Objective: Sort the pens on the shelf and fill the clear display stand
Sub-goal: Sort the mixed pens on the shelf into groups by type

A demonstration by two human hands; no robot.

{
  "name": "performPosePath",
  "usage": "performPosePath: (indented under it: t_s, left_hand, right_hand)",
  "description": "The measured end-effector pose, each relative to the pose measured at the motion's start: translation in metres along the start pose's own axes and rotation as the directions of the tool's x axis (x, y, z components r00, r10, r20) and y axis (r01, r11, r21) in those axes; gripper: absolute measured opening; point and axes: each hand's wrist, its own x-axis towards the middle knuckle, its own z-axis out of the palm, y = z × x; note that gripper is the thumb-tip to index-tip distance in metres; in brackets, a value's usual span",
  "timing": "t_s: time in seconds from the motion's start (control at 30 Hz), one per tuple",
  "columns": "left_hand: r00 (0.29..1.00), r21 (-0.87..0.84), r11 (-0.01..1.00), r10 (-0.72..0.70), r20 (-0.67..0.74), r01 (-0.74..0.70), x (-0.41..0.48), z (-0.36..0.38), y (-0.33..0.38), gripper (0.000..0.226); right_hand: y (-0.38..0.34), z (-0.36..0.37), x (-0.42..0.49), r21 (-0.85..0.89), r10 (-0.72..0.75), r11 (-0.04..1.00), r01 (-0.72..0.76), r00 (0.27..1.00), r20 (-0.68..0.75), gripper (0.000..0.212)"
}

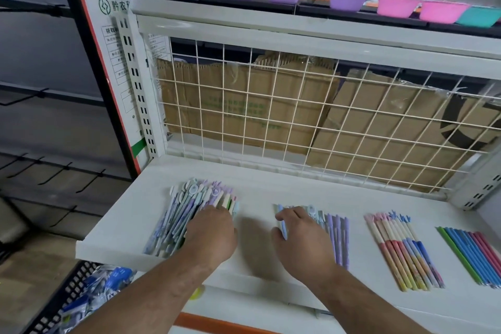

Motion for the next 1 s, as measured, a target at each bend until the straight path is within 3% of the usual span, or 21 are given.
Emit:
performPosePath:
  t_s: [0.4, 0.6, 0.8, 1.0]
  left_hand:
    - [0.985, 0.027, 1.000, -0.016, 0.170, 0.012, 0.020, -0.009, 0.012, 0.013]
    - [0.960, 0.125, 0.990, -0.090, 0.264, 0.058, 0.023, -0.009, 0.025, 0.026]
    - [0.959, 0.276, 0.960, -0.127, 0.253, 0.054, 0.024, -0.003, 0.036, 0.033]
    - [0.970, 0.207, 0.968, -0.177, 0.168, 0.141, 0.018, 0.000, 0.041, 0.028]
  right_hand:
    - [0.009, -0.008, -0.004, 0.025, 0.075, 0.997, -0.076, 0.997, 0.031, 0.014]
    - [0.018, -0.020, -0.013, 0.023, 0.101, 0.995, -0.101, 0.995, 0.001, 0.012]
    - [0.043, -0.031, -0.011, -0.007, 0.169, 0.985, -0.170, 0.972, 0.165, 0.020]
    - [0.063, -0.049, -0.022, 0.115, 0.104, 0.984, -0.135, 0.965, 0.242, 0.017]
